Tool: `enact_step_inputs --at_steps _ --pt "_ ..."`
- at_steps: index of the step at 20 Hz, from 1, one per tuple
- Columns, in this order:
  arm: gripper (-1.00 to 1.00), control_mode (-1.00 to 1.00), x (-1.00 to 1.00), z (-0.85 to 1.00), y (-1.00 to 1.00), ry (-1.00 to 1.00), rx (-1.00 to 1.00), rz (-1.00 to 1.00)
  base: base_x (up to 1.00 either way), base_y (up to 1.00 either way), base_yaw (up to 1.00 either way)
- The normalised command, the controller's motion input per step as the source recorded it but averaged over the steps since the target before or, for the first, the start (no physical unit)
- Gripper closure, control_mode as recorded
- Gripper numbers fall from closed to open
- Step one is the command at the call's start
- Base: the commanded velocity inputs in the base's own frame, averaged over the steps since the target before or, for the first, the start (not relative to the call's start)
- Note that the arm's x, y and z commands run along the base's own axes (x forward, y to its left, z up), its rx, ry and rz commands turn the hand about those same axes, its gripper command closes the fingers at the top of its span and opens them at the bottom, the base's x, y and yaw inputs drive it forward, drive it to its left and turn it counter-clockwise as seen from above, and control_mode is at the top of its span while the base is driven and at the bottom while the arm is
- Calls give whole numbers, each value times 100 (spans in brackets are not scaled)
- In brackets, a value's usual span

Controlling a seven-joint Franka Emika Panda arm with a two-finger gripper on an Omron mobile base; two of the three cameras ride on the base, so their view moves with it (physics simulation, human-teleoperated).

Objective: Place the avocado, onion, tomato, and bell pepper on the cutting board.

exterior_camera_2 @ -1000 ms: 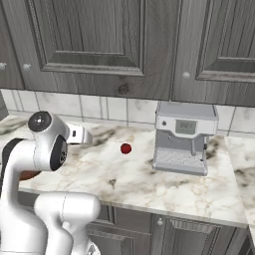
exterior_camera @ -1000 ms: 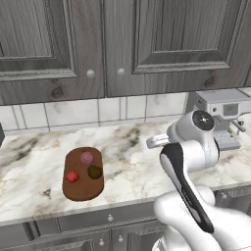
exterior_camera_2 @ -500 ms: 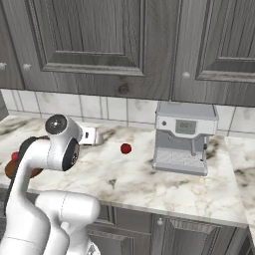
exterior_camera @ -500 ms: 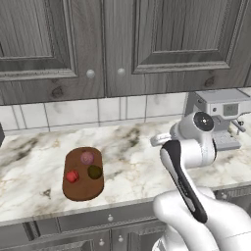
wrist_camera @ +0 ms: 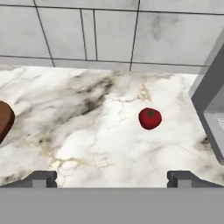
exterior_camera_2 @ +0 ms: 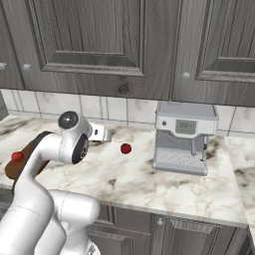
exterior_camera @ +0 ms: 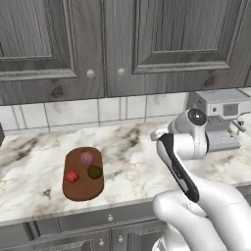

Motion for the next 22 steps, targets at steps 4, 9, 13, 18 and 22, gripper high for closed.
enact_step_inputs --at_steps 4,9,13,18,22 --pt "-100 -100 43 -9 -4 9 0 -5 0 0 0" --pt "-100 -100 36 -29 -24 6 0 -2 0 0 0" --pt "-100 -100 42 -34 -34 6 0 -1 0 0 0" --pt "-100 -100 38 -35 -43 5 0 0 0 0 0" --pt "-100 -100 41 -33 -33 5 0 0 0 0 0"
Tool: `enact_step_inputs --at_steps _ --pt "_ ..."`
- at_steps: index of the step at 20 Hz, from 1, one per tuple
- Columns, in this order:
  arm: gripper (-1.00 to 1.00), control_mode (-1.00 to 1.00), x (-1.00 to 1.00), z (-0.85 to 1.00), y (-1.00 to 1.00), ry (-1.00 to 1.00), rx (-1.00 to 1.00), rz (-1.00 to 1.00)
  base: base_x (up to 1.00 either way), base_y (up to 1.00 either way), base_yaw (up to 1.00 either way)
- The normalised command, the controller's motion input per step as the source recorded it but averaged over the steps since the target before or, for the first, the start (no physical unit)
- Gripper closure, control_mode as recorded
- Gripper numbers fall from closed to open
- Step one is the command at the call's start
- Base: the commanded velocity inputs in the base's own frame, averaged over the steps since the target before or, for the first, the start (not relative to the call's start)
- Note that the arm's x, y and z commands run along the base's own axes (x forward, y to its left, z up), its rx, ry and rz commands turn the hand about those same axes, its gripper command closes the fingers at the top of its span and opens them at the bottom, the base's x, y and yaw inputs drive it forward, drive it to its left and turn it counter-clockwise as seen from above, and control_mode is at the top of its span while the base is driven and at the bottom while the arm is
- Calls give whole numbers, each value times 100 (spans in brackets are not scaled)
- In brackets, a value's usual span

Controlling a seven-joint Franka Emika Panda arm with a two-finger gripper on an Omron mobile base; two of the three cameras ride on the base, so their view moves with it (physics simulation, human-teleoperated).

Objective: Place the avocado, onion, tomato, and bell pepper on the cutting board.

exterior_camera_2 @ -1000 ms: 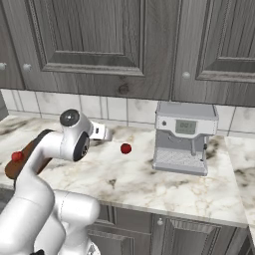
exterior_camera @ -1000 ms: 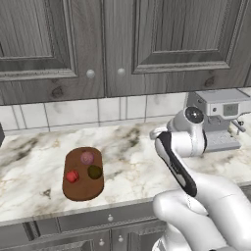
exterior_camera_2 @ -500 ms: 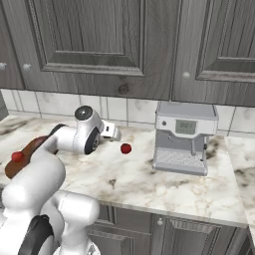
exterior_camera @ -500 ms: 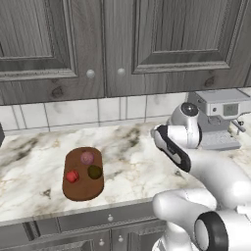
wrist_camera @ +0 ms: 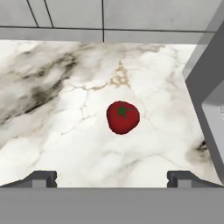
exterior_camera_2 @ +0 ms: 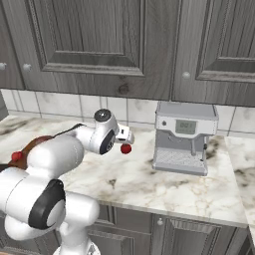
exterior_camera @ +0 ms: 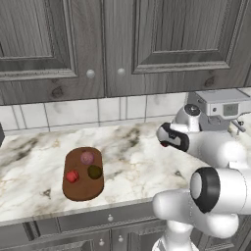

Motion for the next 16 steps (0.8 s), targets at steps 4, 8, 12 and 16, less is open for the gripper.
enact_step_inputs --at_steps 4,8,12,16 --pt "-100 -100 36 -24 -24 2 0 0 0 0 0" --pt "-100 -100 32 -27 -14 0 0 0 0 0 0" --pt "-100 -100 29 -29 -5 0 0 0 0 0 0" --pt "-100 -100 29 -27 0 0 0 0 0 0 0"
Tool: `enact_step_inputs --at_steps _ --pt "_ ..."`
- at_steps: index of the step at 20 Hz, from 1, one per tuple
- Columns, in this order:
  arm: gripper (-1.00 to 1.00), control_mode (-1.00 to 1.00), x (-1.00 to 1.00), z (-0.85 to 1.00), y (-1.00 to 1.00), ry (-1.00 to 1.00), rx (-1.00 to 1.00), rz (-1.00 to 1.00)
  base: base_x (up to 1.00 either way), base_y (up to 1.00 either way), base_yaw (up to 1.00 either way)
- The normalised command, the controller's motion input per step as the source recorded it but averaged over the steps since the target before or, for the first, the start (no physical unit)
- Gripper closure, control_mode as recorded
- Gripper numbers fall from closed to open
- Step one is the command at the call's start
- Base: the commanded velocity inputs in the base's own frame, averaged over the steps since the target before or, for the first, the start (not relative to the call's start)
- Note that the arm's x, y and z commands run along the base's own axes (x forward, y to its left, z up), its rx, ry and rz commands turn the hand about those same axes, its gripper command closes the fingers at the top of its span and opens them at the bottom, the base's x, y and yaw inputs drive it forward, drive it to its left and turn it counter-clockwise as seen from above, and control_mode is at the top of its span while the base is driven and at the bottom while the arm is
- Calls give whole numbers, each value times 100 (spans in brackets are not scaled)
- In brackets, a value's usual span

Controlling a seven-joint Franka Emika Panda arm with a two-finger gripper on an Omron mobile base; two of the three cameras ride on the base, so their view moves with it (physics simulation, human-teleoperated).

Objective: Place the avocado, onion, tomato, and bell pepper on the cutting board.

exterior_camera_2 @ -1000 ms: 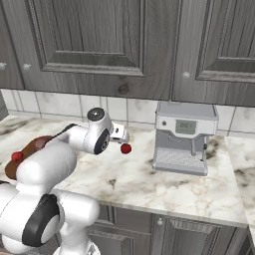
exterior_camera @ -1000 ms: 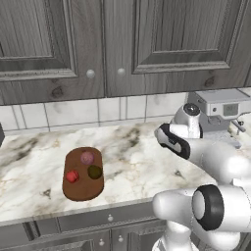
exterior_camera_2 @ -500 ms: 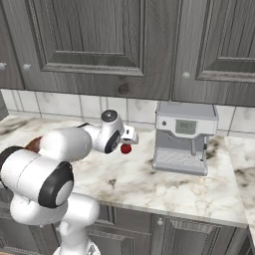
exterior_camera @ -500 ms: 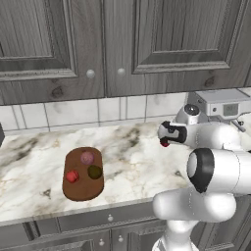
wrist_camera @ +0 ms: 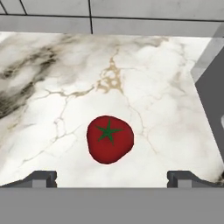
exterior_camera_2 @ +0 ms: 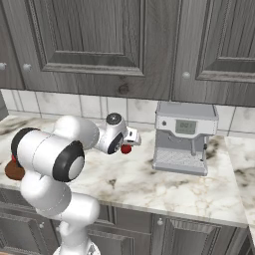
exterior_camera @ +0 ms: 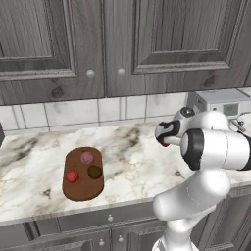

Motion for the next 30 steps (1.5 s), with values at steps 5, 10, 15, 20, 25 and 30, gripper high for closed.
enact_step_inputs --at_steps 5,10,15,20,25,30 --pt "-100 -100 23 -23 0 0 0 0 0 0 0" --pt "-100 -100 25 -26 0 0 0 0 0 0 0" --pt "-100 -100 27 -24 0 0 0 0 0 0 0" --pt "-100 -100 27 -24 -3 0 0 0 0 0 0" --pt "100 -100 22 -28 -2 2 0 0 0 0 0" --pt "100 -100 5 -11 -11 0 0 0 0 0 0"
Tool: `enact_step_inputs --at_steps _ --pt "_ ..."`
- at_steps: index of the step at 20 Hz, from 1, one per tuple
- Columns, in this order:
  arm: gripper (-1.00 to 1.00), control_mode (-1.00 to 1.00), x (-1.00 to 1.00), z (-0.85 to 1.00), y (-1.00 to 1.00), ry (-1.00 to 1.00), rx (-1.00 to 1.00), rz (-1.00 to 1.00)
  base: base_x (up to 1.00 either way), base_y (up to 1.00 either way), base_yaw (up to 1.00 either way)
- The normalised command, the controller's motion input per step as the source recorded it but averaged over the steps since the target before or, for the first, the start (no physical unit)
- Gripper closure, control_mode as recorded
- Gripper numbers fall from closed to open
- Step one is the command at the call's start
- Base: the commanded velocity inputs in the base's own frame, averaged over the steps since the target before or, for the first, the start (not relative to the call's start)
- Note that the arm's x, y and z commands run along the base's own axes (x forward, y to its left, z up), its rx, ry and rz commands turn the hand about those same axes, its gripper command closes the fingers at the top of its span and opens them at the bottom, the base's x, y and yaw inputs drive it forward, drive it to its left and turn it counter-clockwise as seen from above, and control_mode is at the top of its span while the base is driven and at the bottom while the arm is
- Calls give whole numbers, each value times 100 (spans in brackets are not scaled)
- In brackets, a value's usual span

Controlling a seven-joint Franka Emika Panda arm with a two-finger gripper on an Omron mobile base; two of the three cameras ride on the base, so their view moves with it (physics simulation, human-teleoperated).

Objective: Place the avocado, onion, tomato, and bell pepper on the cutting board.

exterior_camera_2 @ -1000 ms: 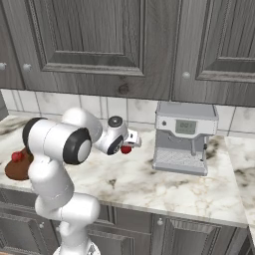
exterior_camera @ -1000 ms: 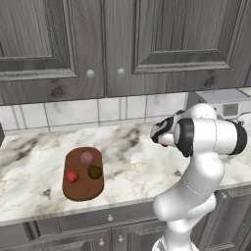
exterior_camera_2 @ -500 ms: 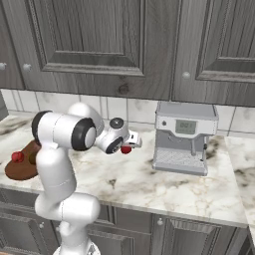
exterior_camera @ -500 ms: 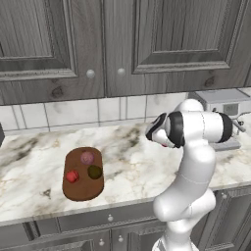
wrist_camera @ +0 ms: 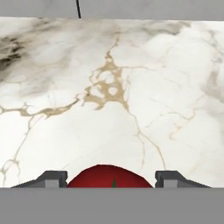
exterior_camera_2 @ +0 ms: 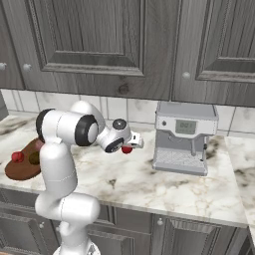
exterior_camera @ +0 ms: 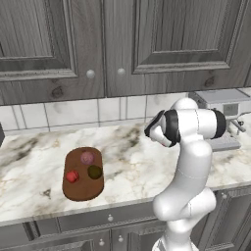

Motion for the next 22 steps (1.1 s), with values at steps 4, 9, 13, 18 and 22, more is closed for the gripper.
enact_step_inputs --at_steps 4,9,13,18,22 --pt "100 -100 -10 3 0 0 0 0 0 0 0" --pt "100 -100 -43 25 16 -4 0 0 0 0 0" --pt "100 -100 -65 42 27 -11 0 0 0 0 0" --pt "100 -100 -73 53 29 -12 0 0 0 0 0" --pt "100 -100 -78 61 39 -9 0 0 0 0 0"
